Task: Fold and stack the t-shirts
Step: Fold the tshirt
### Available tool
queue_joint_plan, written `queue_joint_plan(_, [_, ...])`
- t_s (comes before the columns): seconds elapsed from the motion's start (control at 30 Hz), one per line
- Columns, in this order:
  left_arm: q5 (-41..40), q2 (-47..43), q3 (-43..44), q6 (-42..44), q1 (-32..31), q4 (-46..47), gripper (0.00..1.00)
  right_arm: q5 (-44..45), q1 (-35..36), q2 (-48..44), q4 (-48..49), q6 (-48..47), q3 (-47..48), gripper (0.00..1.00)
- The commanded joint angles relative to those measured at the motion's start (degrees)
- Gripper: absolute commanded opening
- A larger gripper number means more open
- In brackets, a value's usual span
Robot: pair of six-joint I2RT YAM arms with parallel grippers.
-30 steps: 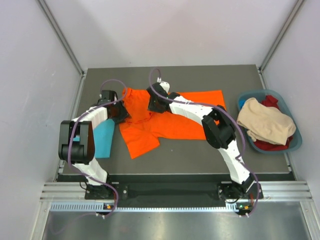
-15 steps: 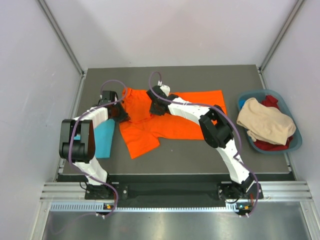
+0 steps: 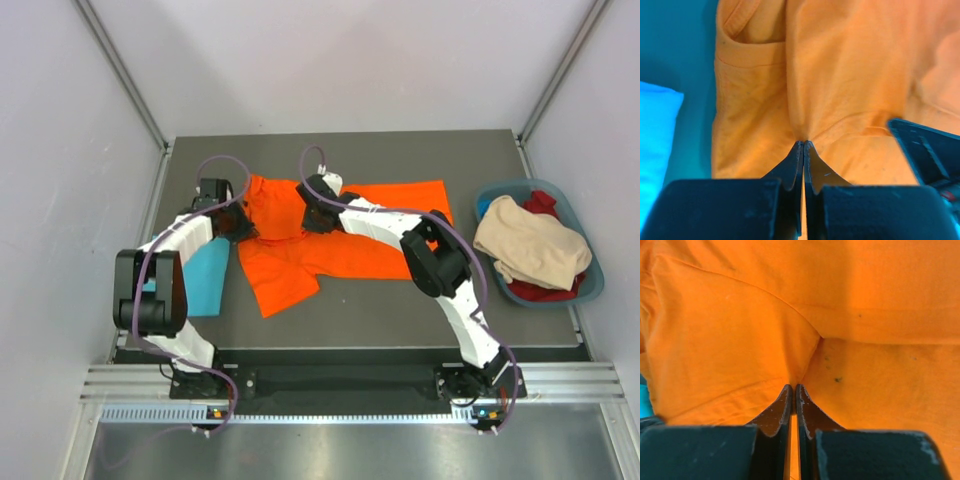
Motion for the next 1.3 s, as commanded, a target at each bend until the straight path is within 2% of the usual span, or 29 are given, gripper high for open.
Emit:
queue_joint_plan(0.0, [-1.1,-5.6,2.4,-1.1,-0.7,-1.6,0.00,0.6,0.3,-6.0,3.7,-1.4,-1.7,0.00])
queue_joint_plan(0.33, [-6.3,-8.6,0.4,-1.9,-3.4,-6.0,0.00,0.4,0.0,-11.2,7.2,-3.1,-7.7,0.00])
queue_joint_plan(0.6, [-11.0,-9.7,-2.0,-3.6,-8.4,-7.4,0.00,-1.1,-0.2,-11.3,7.5,-4.0,-10.2,0.00])
queue_joint_plan(0.73, [-13.4,-8.3,-3.3,-3.4,-8.4,-8.2,0.00,-2.6,-0.3,-10.8,8.2,-4.8,-11.4,0.00])
queue_joint_plan(0.77, [-12.7,-8.0,-3.5,-3.4,-8.5,-8.1,0.05,-2.7,-0.4,-10.7,8.1,-4.9,-11.7,0.00])
queue_joint_plan(0.83, [-12.1,-8.4,-3.2,-2.6,-8.4,-7.9,0.21,-4.0,-0.4,-10.5,7.9,-5.8,-11.8,0.05])
queue_joint_plan(0.87, [-12.1,-8.7,-1.8,-1.9,-8.4,-7.9,0.36,-4.7,-0.9,-10.5,7.8,-6.4,-11.8,0.09])
queue_joint_plan(0.9, [-12.2,-9.0,-0.9,-1.2,-8.2,-7.7,0.39,-5.1,-1.2,-10.9,7.7,-7.0,-11.9,0.16])
queue_joint_plan(1.0, [-13.0,-8.3,4.9,3.1,-7.1,-7.8,0.45,-6.1,-2.5,-12.7,6.6,-9.7,-12.0,0.28])
queue_joint_plan(1.1, [-14.6,-5.5,9.9,6.7,-5.6,-6.5,0.50,-6.8,-4.4,-15.8,6.1,-13.4,-13.3,0.34])
queue_joint_plan(1.27, [-11.0,3.3,17.0,8.9,-1.2,-1.1,0.50,-7.4,-8.9,-18.4,5.5,-17.8,-13.6,0.34])
